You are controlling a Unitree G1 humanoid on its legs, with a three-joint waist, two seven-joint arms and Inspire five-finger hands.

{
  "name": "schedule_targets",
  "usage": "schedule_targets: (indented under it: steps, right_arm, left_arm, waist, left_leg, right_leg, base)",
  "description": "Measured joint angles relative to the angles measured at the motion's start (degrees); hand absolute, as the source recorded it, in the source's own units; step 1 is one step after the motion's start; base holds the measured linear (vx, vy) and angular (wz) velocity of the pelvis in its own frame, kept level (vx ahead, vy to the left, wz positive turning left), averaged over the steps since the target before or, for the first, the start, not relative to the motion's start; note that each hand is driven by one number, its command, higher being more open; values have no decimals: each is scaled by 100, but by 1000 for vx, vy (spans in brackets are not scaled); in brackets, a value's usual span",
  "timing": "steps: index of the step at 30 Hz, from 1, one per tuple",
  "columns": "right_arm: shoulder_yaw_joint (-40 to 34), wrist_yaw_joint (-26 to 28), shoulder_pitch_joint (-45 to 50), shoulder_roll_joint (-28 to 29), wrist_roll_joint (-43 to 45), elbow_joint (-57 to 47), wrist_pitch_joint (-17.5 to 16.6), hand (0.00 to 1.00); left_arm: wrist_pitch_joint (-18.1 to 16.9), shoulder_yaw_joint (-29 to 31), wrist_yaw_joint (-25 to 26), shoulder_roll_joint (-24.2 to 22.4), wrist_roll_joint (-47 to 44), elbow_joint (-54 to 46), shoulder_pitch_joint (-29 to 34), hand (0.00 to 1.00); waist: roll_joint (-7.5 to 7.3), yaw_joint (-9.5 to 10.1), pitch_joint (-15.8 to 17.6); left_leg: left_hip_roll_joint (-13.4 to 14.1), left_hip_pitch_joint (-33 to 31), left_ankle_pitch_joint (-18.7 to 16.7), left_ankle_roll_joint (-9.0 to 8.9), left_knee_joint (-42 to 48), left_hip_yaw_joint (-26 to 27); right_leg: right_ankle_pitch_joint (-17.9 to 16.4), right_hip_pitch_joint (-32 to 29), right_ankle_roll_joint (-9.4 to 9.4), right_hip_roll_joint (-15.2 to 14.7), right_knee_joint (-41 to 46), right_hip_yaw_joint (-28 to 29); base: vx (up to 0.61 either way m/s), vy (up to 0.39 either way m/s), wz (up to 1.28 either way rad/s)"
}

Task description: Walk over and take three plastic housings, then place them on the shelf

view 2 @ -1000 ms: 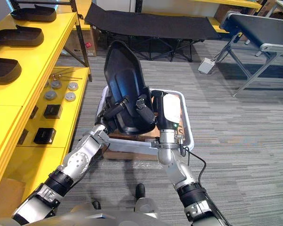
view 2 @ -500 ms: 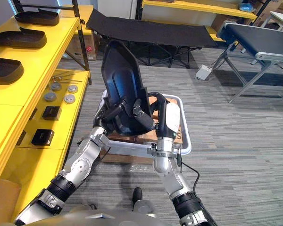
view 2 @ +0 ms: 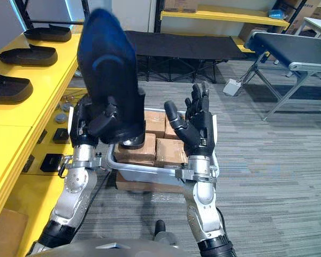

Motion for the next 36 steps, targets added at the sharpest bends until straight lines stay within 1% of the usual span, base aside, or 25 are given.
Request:
schedule_targets:
  steps: [2, 3, 5, 7, 8, 10, 11, 12, 13, 15, 19, 22, 24, 26, 27, 28, 30, 31, 32, 33, 34, 35, 36]
  right_arm:
    - [-20, 343, 152, 5, 479, 0, 43, 100]
    - [-72, 658, 334, 21, 886, -2, 99, 100]
    - [-222, 975, 650, 118, 1297, -3, 241, 100]
    - [-396, 1033, 914, 185, 1409, -4, 400, 100]
    - [-522, 891, 1085, 219, 1260, -2, 482, 100]
    - [-734, 233, 1319, 275, 216, 10, 608, 100]
    - [-806, 60, 1378, 299, -110, 11, 672, 100]
    - [-899, -211, 1458, 345, -560, 16, 810, 100]
    - [-960, -390, 1547, 377, -749, 23, 911, 100]
    - [-979, -590, 1605, 394, -809, 75, 1036, 100]
    - [-1010, -838, 1579, 407, -815, 244, 1122, 100]
    - [-1030, -918, 1502, 427, -813, 445, 1170, 100]
    - [-975, -898, 1313, 429, -713, 608, 1283, 100]
    - [-830, -795, 973, 359, -623, 950, 1373, 100]
    - [-660, -681, 748, 276, -630, 1158, 1440, 100]
    - [-561, -631, 641, 234, -637, 1244, 1441, 100]
    - [-295, -501, 287, 113, -681, 1404, 1442, 100]
    - [-243, -421, 126, 114, -847, 1436, 1443, 100]
    - [-227, -399, 60, 114, -869, 1434, 1442, 100]
    - [-226, -400, -73, 120, -870, 1434, 1442, 100]
    - [-269, -455, -125, 138, -874, 1411, 1439, 100]
    - [-314, -504, -118, 139, -879, 1398, 1436, 100]
    - [-394, -621, -114, 108, -912, 1408, 1436, 100]
  left_arm:
    - [17, 51, 181, 65, 347, 56, 100, 0]
    - [57, 92, 307, 103, 631, 89, 160, 0]
    - [70, 205, 410, 171, 777, 90, 262, 0]
    - [68, 352, 419, 160, 665, 91, 339, 0]
    - [9, 418, 381, 157, 400, 91, 356, 0]
    - [-208, 539, 244, 134, -315, 89, 398, 0]
    - [-261, 557, 205, 125, -488, 84, 420, 0]
    - [-330, 631, 145, 84, -745, 16, 517, 0]
    - [-407, 675, 116, 64, -921, -11, 602, 0]
    - [-416, 773, 97, 59, -1092, -130, 763, 0]
    - [-416, 1000, 122, 46, -1139, -573, 1026, 0]
    - [-415, 1234, 209, 7, -1133, -991, 1121, 0]
    - [-414, 1523, 299, -109, -1081, -1432, 1242, 0]
    - [-409, 1944, 415, -253, -1051, -1720, 1315, 0]
    - [-410, 2230, 477, -345, -1058, -1815, 1420, 0]
    - [-410, 2369, 502, -397, -1066, -1838, 1475, 0]
    - [-410, 2727, 520, -550, -1101, -1843, 1683, 0]
    - [-409, 2811, 495, -593, -1123, -1845, 1821, 0]
    - [-409, 2830, 431, -600, -1166, -1845, 1895, 0]
    - [-410, 2844, 253, -603, -1317, -1845, 2012, 0]
    - [-407, 2837, 13, -604, -1469, -1842, 2071, 0]
    - [-407, 2773, -126, -603, -1546, -1842, 2074, 0]
    - [-412, 2700, -333, -621, -1563, -1842, 2081, 0]
  waist:
    - [31, -15, -18]
    - [69, -17, -39]
    - [161, -32, -96]
    - [237, -40, -144]
    - [261, -39, -158]
    - [261, -56, -159]
    - [261, -61, -159]
    - [260, -83, -160]
    - [260, -88, -160]
    - [259, -87, -160]
    - [260, -33, -160]
    - [261, -6, -159]
    - [263, 61, -161]
    - [264, 256, -161]
    - [268, 404, -160]
    - [275, 482, -159]
    - [293, 730, -149]
    - [289, 842, -147]
    - [283, 887, -150]
    - [254, 939, -133]
    - [241, 867, -112]
    - [220, 815, -102]
    - [248, 762, -84]
  left_leg:
    - [8, -6, 6, -1, -9, 6]
    - [17, -11, 11, 6, -15, 12]
    - [22, -16, 12, 3, -71, 31]
    - [26, -19, 23, 3, -92, 66]
    - [31, -18, 22, 2, -105, 82]
    - [36, -12, 22, 3, -122, 87]
    - [35, -7, 22, 3, -132, 88]
    - [30, 5, 22, 3, -153, 98]
    - [25, 25, 25, 7, -176, 102]
    - [24, 57, 25, 9, -188, 126]
    - [21, 70, 29, 10, -184, 110]
    - [1, 35, 47, 9, -187, -105]
    - [-33, -132, 90, 19, -176, -371]
    - [-64, -252, 204, 12, -191, -686]
    - [-62, -276, 247, -1, -186, -825]
    - [-60, -288, 258, -5, -183, -903]
    - [-77, -371, 323, -8, -179, -1192]
    - [-82, -454, 374, -7, -175, -1310]
    - [-88, -512, 403, -5, -179, -1372]
    - [-38, -606, 362, 115, -168, -1277]
    - [178, -662, 336, 144, -134, -627]
    - [263, -687, 373, 178, -120, -346]
    - [344, -721, 574, 87, -116, -98]
  right_leg:
    - [-1, -12, -10, 9, 0, 2]
    - [-2, -25, -28, 18, 0, 6]
    - [-12, -64, -32, 30, 1, 21]
    - [8, -82, 0, 39, 8, 54]
    - [11, -80, 6, 47, 28, 72]
    - [14, -85, 9, 57, 28, 84]
    - [14, -85, 10, 57, 28, 84]
    - [14, -87, 10, 56, 27, 91]
    - [14, -83, 10, 54, 27, 97]
    - [12, -73, 10, 54, 25, 120]
    - [-4, -48, -7, 50, -1, 100]
    - [-69, 32, -28, 20, -2, -115]
    - [-107, 45, -26, -22, -3, -390]
    - [-97, 81, -8, -46, -3, -705]
    - [-105, 141, -11, -39, -6, -844]
    - [-113, 170, -17, -35, -7, -940]
    - [-123, 266, -23, -36, -8, -1283]
    - [-128, 333, -30, -48, -6, -1580]
    - [-137, 373, -43, -62, 13, -1772]
    - [-201, 499, -54, -152, 24, -2172]
    - [-253, 664, -9, -195, 26, -2604]
    - [-290, 751, 40, -230, 26, -2788]
    - [-332, 854, 125, -290, 30, -3125]
  base:
    - [0, 0, 0]
    - [8, -11, -3]
    - [26, -7, -5]
    - [51, -3, -9]
    - [56, 0, -9]
    - [22, -1, -3]
    - [-23, -2, -3]
    - [0, 0, 0]
    - [-35, 0, -4]
    - [-46, -3, -6]
    - [-70, -12, 1]
    - [-52, -18, 36]
    - [-44, -31, 66]
    - [-4, -35, 78]
    - [0, -33, 60]
    - [1, -47, 58]
    - [-9, -54, 76]
    - [-24, -43, 91]
    - [-36, -35, 110]
    - [-30, 5, 148]
    - [-8, 12, 166]
    - [12, 38, 193]
    - [-14, 128, 145]
